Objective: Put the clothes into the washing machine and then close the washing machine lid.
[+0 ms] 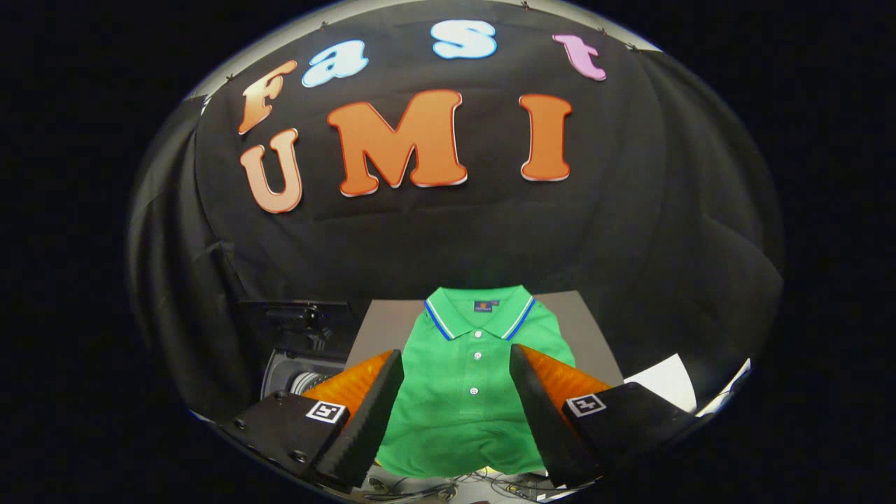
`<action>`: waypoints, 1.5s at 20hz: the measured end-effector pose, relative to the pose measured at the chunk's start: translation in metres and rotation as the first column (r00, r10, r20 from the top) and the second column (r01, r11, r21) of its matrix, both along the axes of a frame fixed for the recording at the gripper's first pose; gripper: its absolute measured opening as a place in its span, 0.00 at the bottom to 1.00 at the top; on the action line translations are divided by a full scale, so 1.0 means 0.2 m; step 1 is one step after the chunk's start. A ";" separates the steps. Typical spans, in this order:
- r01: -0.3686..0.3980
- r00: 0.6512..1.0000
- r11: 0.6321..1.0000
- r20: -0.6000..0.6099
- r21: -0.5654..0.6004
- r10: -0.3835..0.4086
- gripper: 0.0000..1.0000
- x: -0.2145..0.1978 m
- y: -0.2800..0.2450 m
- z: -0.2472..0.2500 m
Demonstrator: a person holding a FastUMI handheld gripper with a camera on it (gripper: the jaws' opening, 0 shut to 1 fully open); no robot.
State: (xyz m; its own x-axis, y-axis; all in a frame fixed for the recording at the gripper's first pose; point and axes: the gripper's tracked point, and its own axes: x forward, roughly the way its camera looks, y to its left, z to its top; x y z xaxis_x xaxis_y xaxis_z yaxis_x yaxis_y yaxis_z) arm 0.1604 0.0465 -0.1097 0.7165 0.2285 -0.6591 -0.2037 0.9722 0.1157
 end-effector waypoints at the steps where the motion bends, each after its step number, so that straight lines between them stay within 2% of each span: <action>1: -0.002 0.999 1.000 -0.045 -0.023 0.001 0.98 0.04 -0.01 -0.06; 4: 0.016 0.986 0.998 -0.166 -0.057 -0.025 0.98 0.14 -0.04 -0.22; 11: -0.006 0.910 0.992 -0.412 -0.127 -0.047 0.97 0.10 -0.10 -0.58; 14: -0.069 0.916 0.985 -0.401 -0.159 -0.001 0.96 0.10 -0.09 -0.57; 17: -0.072 0.922 0.987 -0.388 -0.141 0.012 0.96 0.10 -0.07 -0.57; 22: -0.099 0.926 0.986 -0.376 -0.132 0.042 0.79 0.10 -0.11 -0.57; 25: -0.089 0.928 0.987 -0.370 -0.131 0.034 0.32 0.10 -0.12 -0.55; 27: -0.082 0.939 0.988 -0.343 -0.134 0.031 0.15 0.12 -0.13 -0.57; 28: -0.072 0.949 0.989 -0.313 -0.131 0.027 0.15 0.14 -0.12 -0.58; 29: -0.073 0.964 0.988 -0.262 -0.133 0.036 0.09 0.12 -0.12 -0.56; 30: -0.076 0.978 0.988 -0.204 -0.132 0.048 0.08 0.12 -0.12 -0.56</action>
